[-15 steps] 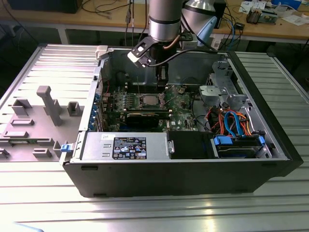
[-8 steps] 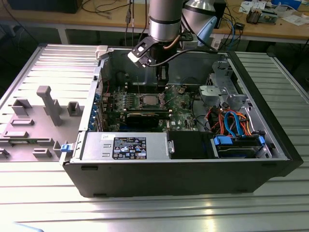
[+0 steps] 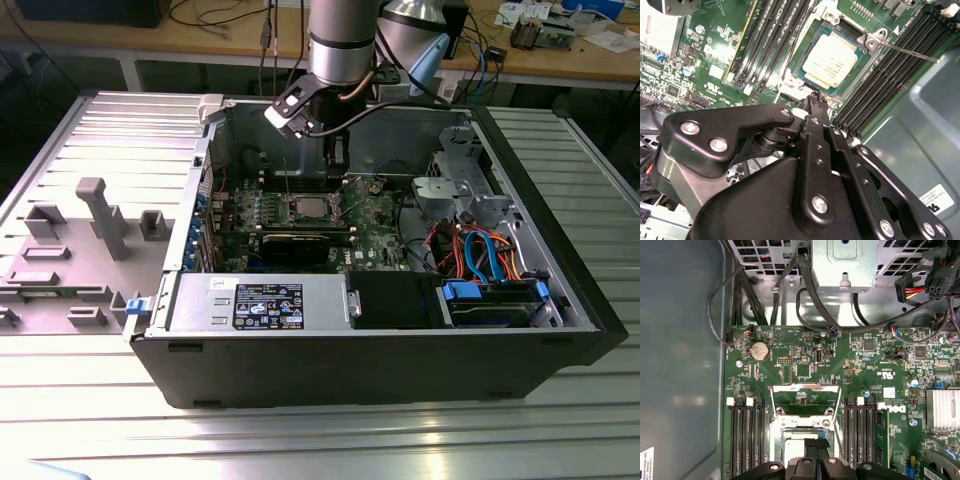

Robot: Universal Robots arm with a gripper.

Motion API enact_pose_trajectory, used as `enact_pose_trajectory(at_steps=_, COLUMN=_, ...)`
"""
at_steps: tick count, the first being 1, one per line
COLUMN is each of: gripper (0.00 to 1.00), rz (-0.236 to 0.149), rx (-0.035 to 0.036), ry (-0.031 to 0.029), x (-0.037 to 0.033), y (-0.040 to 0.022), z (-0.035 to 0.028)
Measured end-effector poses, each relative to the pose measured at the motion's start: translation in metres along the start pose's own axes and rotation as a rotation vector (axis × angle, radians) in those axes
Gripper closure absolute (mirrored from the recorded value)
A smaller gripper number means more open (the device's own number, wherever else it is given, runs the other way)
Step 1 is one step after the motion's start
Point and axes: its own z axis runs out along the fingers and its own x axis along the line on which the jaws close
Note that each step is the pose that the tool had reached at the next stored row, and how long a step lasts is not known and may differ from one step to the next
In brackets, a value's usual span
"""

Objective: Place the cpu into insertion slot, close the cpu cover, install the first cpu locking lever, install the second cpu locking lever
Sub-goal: 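Close the cpu cover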

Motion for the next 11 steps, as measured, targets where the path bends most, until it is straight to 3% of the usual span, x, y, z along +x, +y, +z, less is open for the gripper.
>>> enact_pose_trajectory(at_steps=4, gripper=0.89, rz=0.0, rx=0.0, ry=0.0, x=-0.0002, y=0.0003, z=-0.0086)
enact_pose_trajectory(at_steps=9, gripper=0.89, rz=0.0, rx=0.0, ry=-0.0001, x=-0.0002, y=0.0009, z=-0.0089)
enact_pose_trajectory(at_steps=11, gripper=0.89, rz=0.0, rx=0.0004, ry=-0.0001, x=-0.0002, y=0.0039, z=-0.0088)
